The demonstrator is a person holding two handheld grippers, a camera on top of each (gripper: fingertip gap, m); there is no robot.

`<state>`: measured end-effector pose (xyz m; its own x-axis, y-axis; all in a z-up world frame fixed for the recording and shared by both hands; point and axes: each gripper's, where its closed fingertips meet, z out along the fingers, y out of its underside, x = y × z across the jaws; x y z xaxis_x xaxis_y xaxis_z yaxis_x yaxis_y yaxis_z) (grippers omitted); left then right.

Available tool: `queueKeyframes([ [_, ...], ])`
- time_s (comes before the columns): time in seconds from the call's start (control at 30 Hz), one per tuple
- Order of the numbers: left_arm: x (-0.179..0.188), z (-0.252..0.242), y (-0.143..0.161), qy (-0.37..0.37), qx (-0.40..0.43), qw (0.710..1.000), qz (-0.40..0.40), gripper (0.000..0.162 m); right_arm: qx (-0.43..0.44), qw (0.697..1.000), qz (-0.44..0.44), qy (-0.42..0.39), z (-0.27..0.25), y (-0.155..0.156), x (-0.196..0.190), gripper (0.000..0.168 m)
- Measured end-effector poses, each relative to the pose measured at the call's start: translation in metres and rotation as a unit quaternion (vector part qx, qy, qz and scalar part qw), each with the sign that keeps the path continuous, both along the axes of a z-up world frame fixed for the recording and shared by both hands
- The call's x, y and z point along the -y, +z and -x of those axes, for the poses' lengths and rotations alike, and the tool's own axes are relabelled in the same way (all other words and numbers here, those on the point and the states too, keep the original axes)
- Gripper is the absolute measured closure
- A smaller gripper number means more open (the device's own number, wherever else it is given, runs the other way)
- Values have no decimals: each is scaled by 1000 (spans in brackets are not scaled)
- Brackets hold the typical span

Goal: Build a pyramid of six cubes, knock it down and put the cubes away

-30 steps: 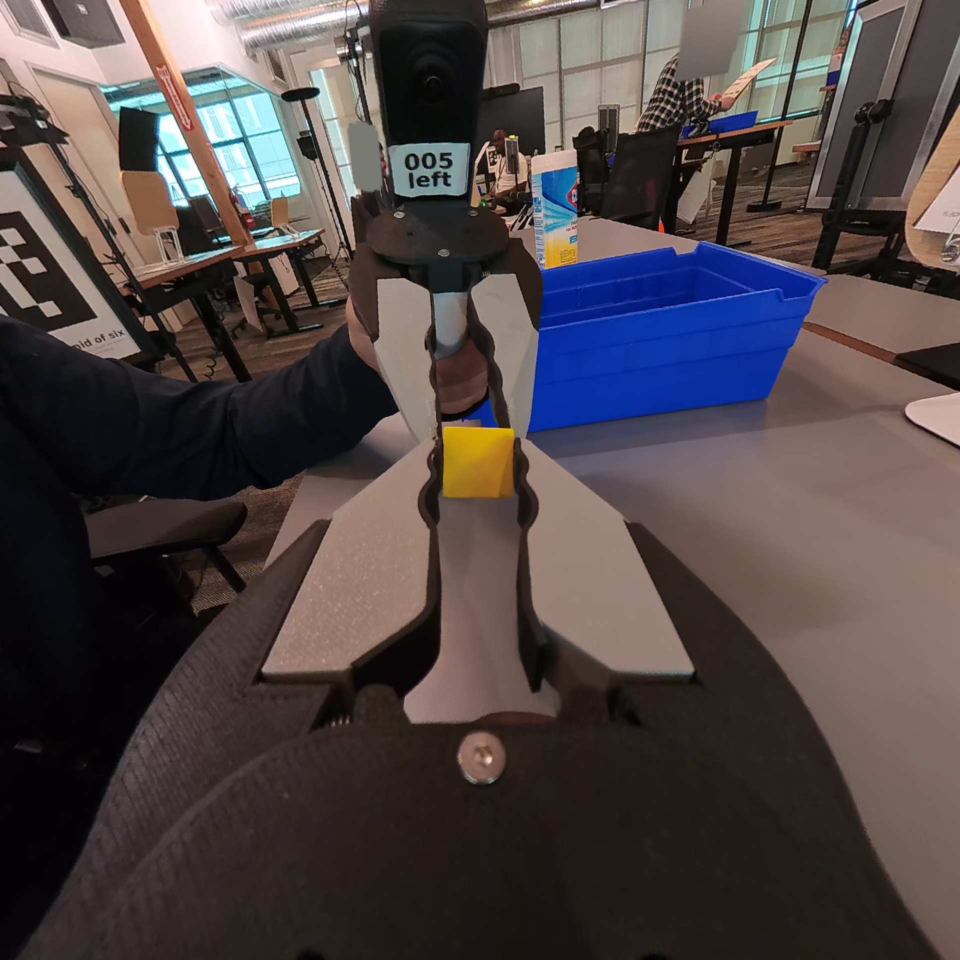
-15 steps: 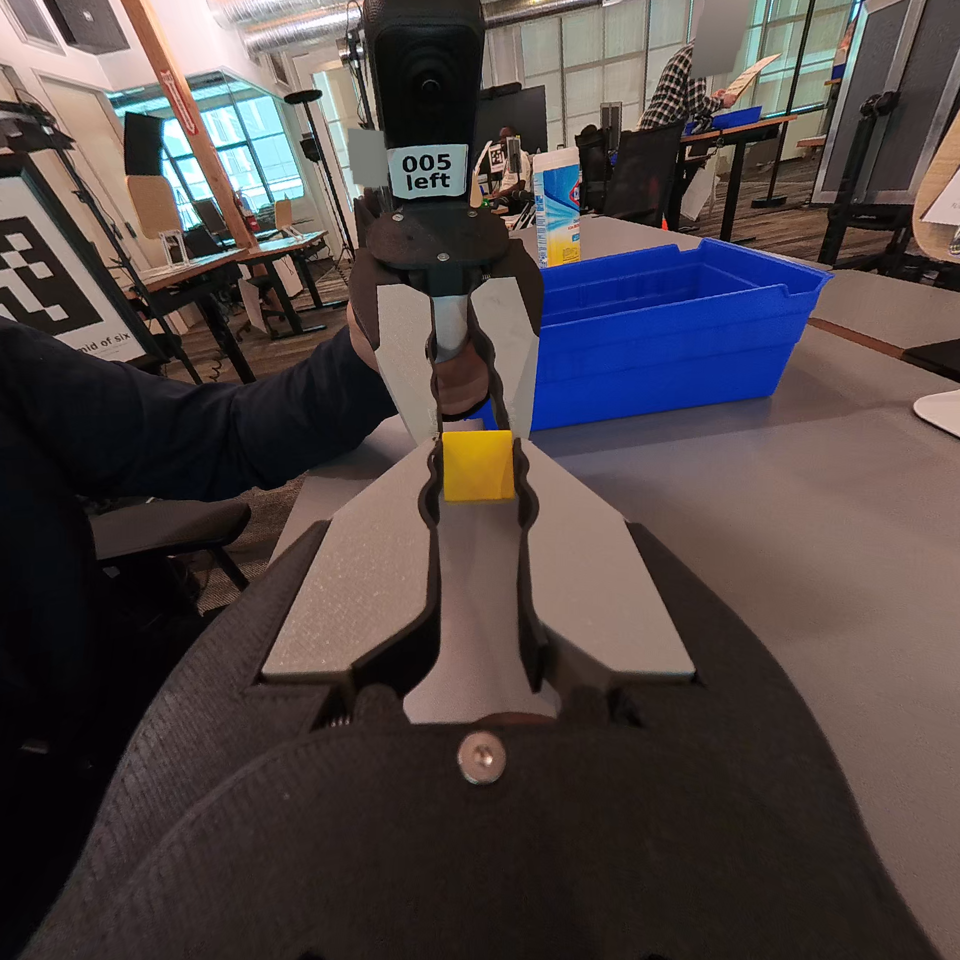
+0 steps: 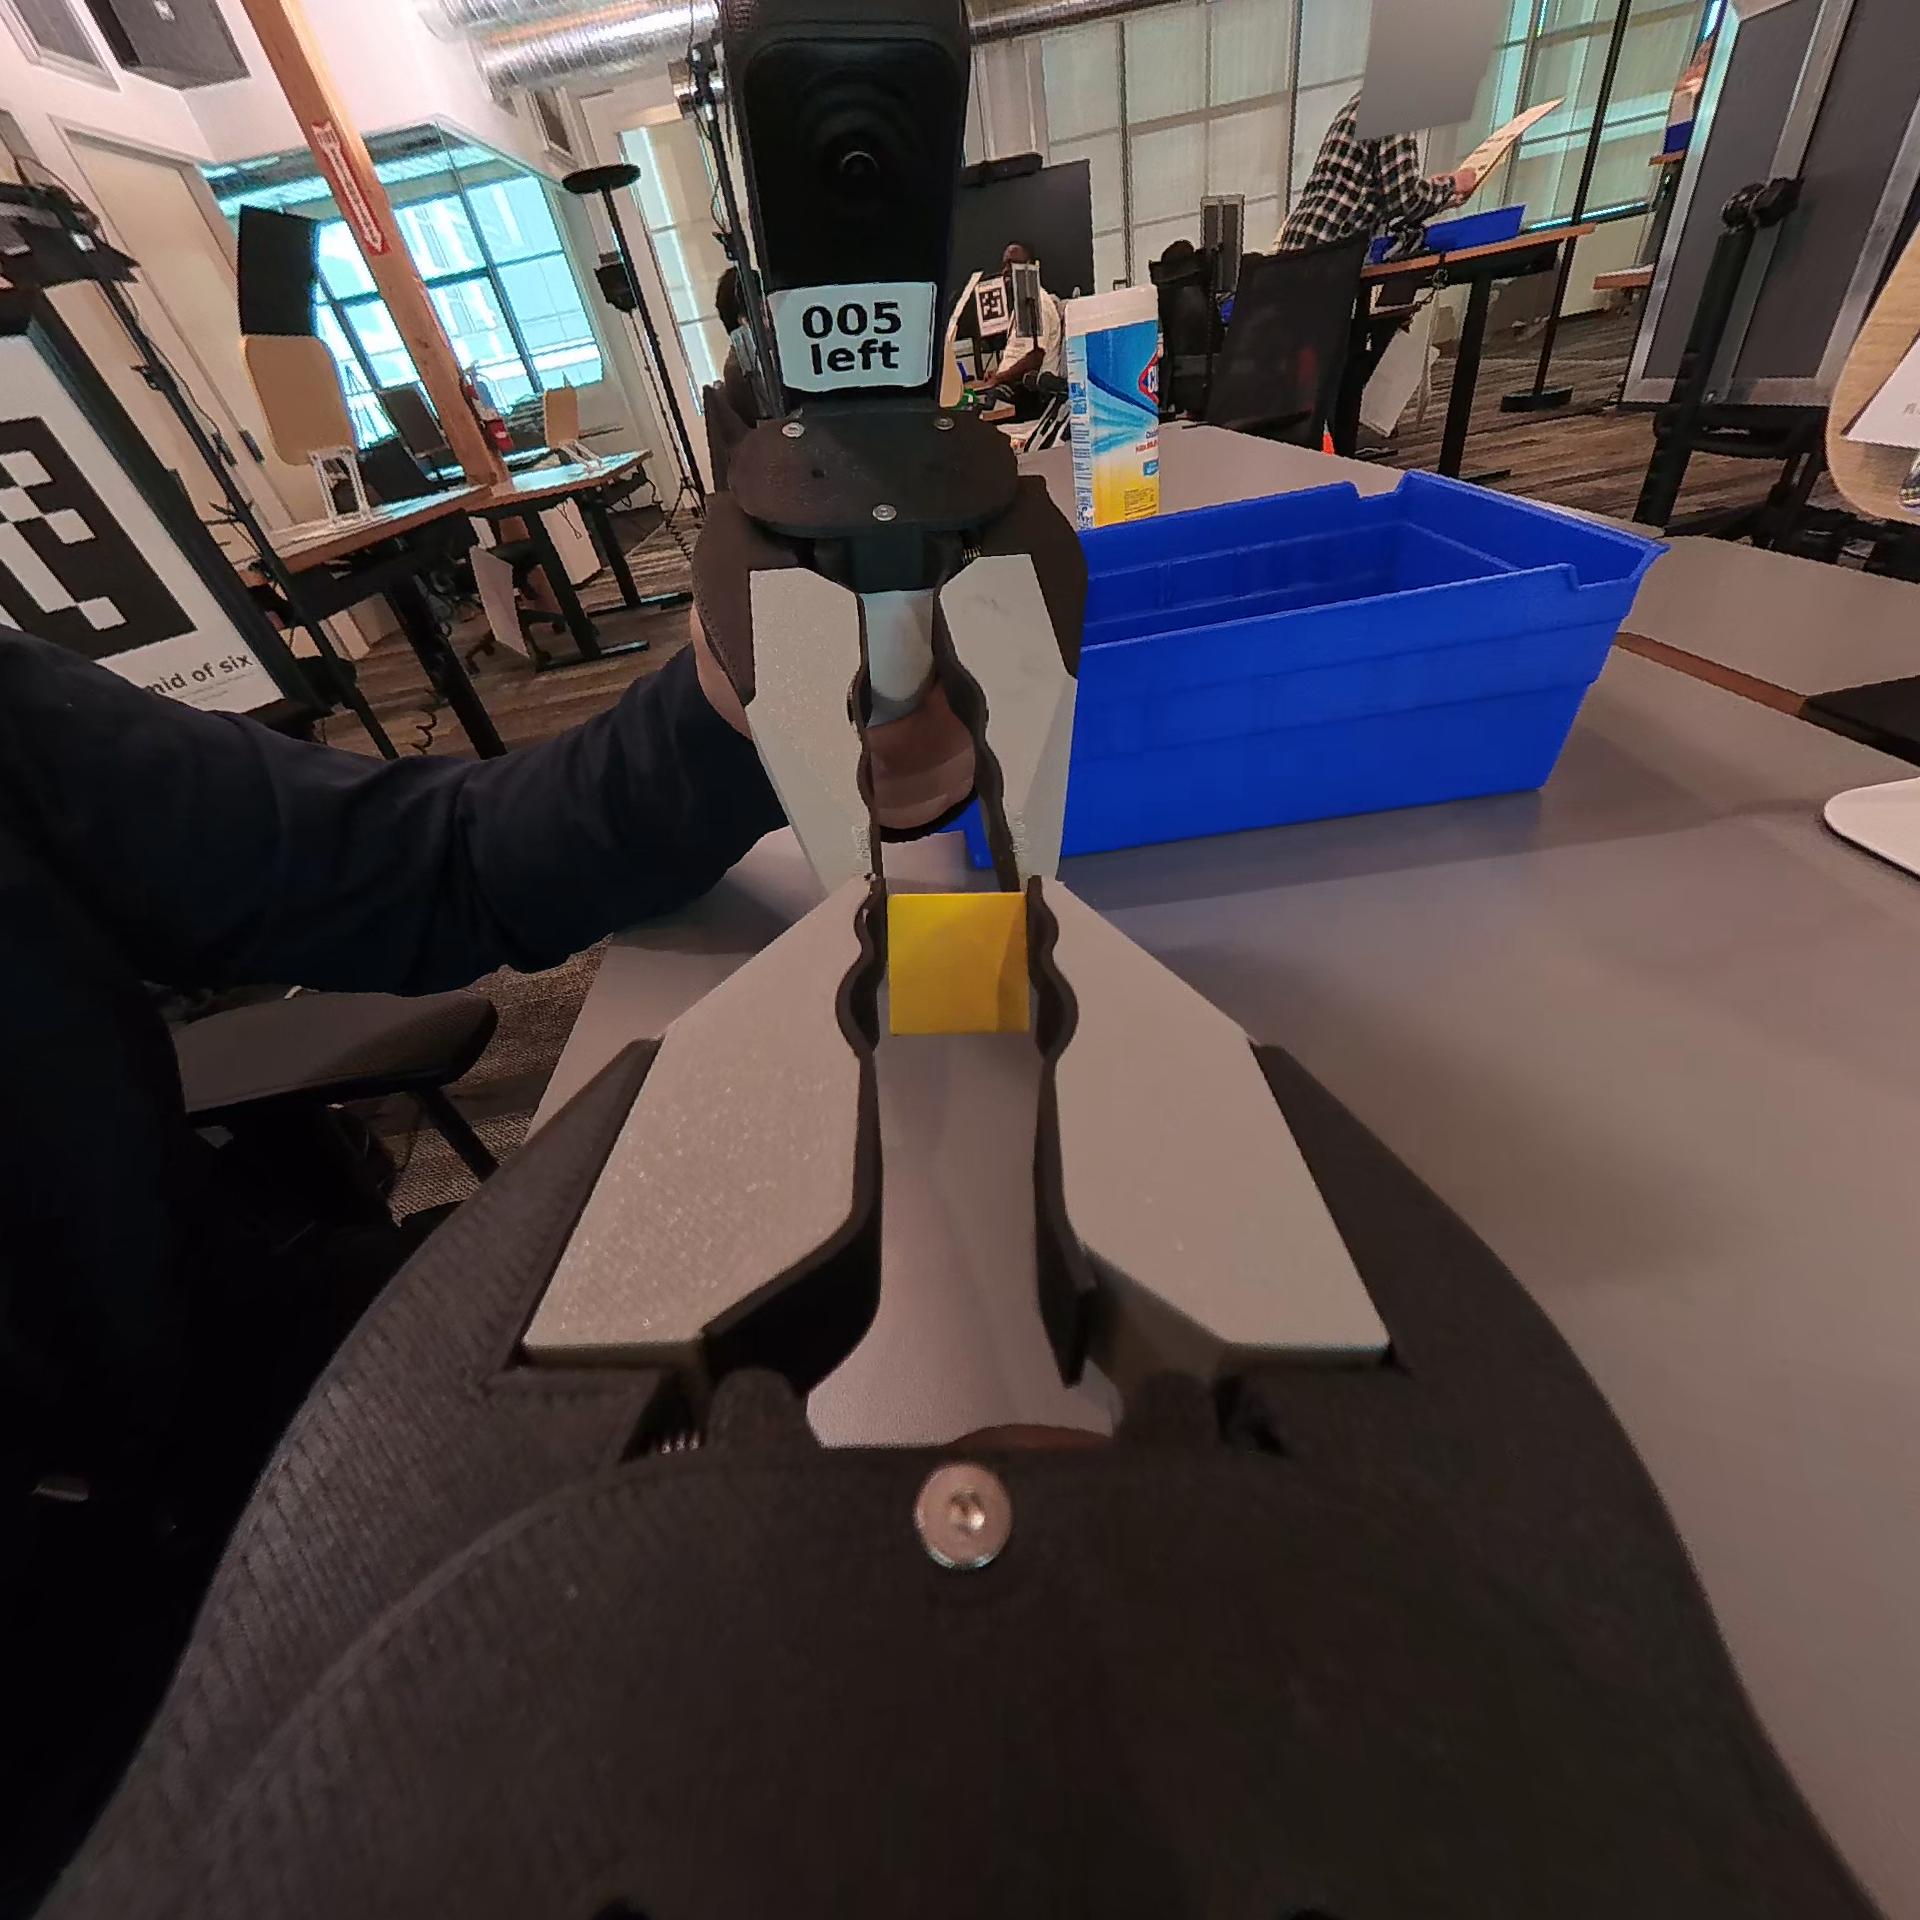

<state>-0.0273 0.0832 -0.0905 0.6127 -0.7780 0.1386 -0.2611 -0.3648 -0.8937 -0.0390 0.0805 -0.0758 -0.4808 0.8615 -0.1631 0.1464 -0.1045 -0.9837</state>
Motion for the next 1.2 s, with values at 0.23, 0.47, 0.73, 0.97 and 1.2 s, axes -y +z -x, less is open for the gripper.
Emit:
queueKeyframes([
  [0.23,-1,0,0,0,12,1000,6,137,0,1000,-4,-5,0,0,-1,144],
  [0.47,-6,11,3,27,21,999,11,117,7,1000,-15,-24,2,-2,-9,144],
  [0.73,-16,51,64,118,127,981,-90,116,94,984,-143,-52,24,-36,-18,144],
  [0.97,-15,71,81,153,164,968,-115,120,152,971,-184,-22,44,-55,-15,144],
  [1.2,-18,61,67,144,147,975,-87,120,203,951,-234,-24,39,-61,-20,144],
])
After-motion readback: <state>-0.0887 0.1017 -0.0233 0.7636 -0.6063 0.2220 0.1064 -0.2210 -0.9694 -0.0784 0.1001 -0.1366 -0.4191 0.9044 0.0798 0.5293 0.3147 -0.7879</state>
